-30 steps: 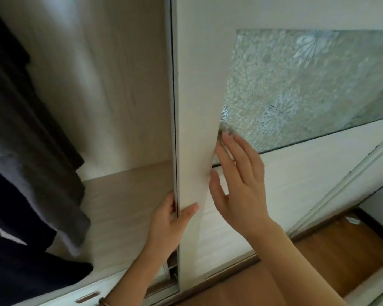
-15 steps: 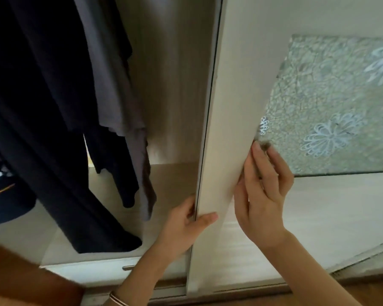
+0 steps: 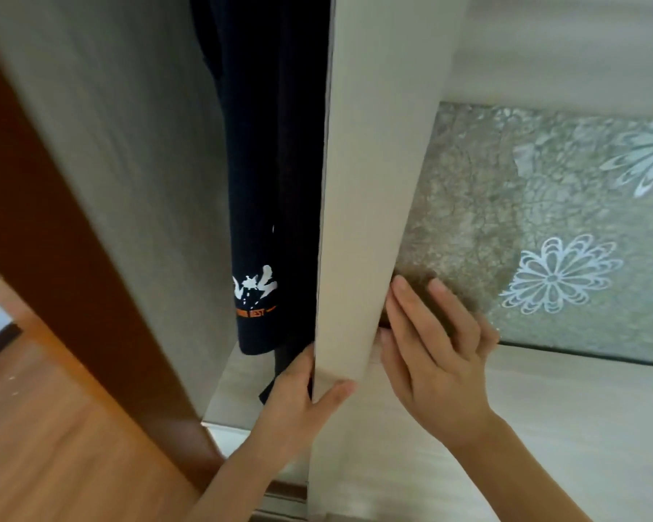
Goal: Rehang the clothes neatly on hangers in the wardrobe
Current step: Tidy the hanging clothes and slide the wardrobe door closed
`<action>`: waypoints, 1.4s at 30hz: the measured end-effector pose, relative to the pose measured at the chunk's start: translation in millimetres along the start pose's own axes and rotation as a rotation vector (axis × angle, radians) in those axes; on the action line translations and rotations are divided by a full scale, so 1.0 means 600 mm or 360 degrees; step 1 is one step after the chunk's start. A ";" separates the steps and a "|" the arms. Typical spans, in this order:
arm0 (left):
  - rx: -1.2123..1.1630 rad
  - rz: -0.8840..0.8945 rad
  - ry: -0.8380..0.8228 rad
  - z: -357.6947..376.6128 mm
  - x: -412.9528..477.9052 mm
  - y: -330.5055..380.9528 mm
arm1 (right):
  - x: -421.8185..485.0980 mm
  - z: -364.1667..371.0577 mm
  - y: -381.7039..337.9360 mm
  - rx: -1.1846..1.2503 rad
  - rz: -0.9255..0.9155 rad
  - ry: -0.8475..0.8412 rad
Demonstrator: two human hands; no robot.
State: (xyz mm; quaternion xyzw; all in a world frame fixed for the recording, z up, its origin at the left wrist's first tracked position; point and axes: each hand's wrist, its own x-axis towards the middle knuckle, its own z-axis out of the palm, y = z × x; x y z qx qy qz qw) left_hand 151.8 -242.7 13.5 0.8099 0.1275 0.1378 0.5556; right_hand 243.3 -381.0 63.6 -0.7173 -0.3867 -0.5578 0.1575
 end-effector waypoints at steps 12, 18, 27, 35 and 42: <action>0.0707 -0.0494 0.0749 -0.176 -0.034 -0.023 | 0.106 0.087 -0.187 0.0234 -0.0336 -0.0103; 0.1109 -0.0318 0.1328 -0.230 -0.043 -0.041 | 0.138 0.118 -0.261 0.0294 -0.0420 -0.0271; 0.0559 -0.0440 0.1434 -0.298 -0.032 -0.059 | 0.173 0.150 -0.334 0.0334 -0.0514 -0.0455; 0.0633 -0.0641 0.1342 -0.300 -0.038 -0.048 | 0.174 0.148 -0.336 0.0367 -0.0538 -0.0464; 0.0731 -0.0308 0.1368 -0.321 -0.079 0.010 | 0.216 0.102 -0.301 0.1648 -0.0079 -0.0153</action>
